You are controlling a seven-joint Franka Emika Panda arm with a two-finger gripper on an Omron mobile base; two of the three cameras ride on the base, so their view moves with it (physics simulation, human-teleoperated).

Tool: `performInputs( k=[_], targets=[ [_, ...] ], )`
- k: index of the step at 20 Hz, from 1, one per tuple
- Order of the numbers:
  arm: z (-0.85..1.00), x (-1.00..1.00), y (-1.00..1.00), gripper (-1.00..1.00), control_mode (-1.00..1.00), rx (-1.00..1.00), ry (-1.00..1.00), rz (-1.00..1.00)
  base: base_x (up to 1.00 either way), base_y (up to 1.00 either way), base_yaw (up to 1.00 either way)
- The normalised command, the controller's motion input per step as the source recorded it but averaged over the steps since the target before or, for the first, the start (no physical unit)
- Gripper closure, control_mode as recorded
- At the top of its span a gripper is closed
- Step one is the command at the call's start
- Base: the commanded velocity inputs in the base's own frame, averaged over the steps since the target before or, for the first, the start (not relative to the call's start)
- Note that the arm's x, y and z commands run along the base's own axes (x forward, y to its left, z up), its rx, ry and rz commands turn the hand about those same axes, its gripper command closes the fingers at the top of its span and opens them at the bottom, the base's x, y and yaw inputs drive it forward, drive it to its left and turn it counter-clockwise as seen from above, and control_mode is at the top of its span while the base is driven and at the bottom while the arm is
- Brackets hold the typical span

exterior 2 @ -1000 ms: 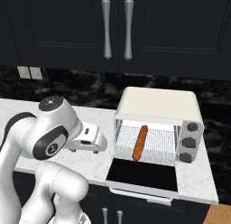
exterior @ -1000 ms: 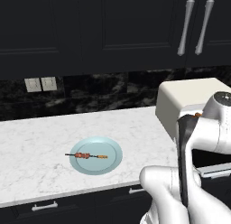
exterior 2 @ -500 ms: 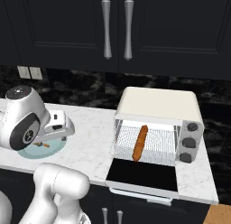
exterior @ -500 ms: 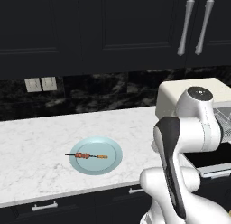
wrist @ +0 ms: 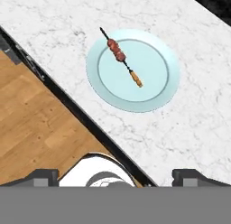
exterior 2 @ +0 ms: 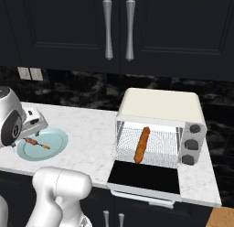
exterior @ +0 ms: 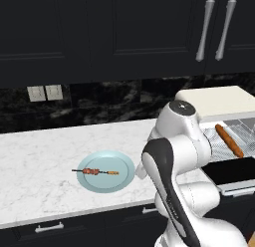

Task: Pick up the kebab skewer and baguette bread, and place them inside the toaster oven. Close the toaster oven door and start by setting the timer.

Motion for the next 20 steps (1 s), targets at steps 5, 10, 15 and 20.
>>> performInputs(
  k=[5,10,15,20],
  targets=[
    [-0.37,0.43,0.95,-1.0,-1.0,0.0,0.0,0.12,0.0,0.0,0.0],
    [-0.55,0.32,0.65,-1.0,-1.0,-0.01,0.01,0.12,0.0,0.0,0.0],
    [-0.42,0.55,0.23,-1.0,-1.0,0.0,0.0,0.22,0.0,0.0,0.0],
    [-0.1,0.71,0.11,-1.0,-1.0,-0.04,0.0,0.2,0.0,0.0,0.0]
  ],
)
